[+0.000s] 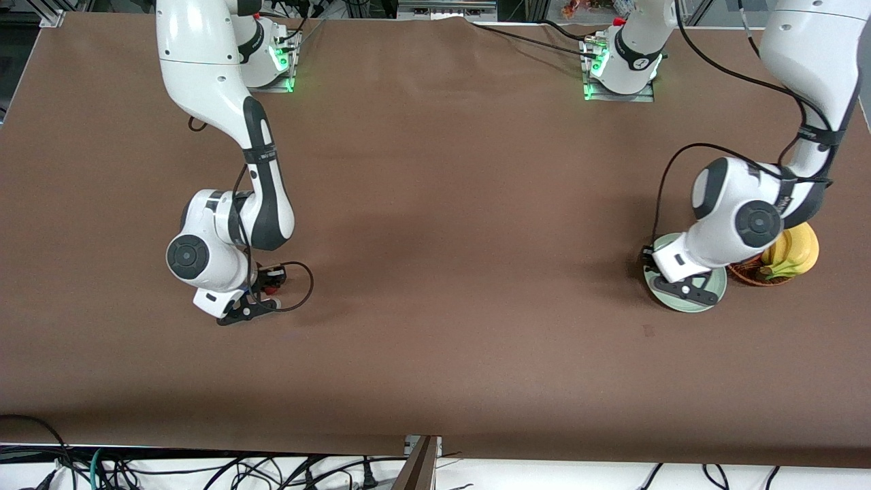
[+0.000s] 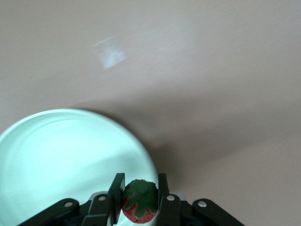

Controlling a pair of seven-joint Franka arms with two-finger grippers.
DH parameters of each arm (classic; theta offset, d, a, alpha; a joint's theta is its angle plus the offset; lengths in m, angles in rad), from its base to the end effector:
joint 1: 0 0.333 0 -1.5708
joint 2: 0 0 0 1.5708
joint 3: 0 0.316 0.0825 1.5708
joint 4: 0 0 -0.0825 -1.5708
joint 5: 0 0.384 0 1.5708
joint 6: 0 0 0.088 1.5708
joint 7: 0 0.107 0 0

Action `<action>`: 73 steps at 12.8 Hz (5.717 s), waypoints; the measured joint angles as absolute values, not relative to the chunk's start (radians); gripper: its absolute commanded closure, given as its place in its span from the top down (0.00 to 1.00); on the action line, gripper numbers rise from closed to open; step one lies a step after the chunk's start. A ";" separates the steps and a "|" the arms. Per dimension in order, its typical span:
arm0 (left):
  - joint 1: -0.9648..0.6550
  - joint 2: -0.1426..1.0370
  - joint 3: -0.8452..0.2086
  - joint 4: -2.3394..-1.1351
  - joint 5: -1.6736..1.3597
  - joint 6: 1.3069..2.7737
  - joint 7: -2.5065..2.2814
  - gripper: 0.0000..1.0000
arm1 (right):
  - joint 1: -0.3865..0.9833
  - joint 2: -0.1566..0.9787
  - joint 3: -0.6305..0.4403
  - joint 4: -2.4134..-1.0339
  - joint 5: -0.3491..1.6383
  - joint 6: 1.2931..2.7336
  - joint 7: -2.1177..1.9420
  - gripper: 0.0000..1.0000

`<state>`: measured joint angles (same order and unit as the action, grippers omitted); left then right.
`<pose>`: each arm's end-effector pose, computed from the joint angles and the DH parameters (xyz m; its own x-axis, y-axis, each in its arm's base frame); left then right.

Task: Collect all strawberries into plate
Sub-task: 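Open the left gripper over the plate while the right gripper sets another, then grasp the last strawberry with the left gripper while the right gripper withdraws, then open the left gripper over the plate while the right gripper returns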

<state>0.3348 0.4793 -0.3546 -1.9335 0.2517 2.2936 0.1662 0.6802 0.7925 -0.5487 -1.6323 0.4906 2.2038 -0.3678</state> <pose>0.6140 0.0017 0.2437 0.9427 -0.3237 -0.0809 -0.3248 -0.9458 0.0001 0.6608 0.1477 0.1968 0.9507 0.3009 -0.0745 0.3008 -0.9536 -0.0126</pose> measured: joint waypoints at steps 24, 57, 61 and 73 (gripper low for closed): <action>0.202 0.544 -0.324 -1.909 0.056 2.334 0.181 1.00 | 0.813 0.990 0.003 -1.215 0.605 2.730 0.985 0.66; -0.096 0.756 -0.356 -1.736 0.329 2.592 -0.276 0.00 | 0.316 0.119 -0.126 -1.554 0.059 1.573 0.111 1.00; -0.055 0.742 -0.337 -1.690 0.329 2.558 -0.260 0.00 | 0.191 0.029 -0.036 -1.612 0.038 1.561 0.057 1.00; 0.143 0.560 -0.058 -1.788 0.017 2.099 0.470 0.00 | 0.012 0.029 0.100 -1.611 0.009 1.562 0.015 1.00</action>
<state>0.1429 0.5596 -0.0581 -1.7883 0.0174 2.0985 0.4700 0.0120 0.0292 0.1001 -1.6115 0.0086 1.5616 0.0145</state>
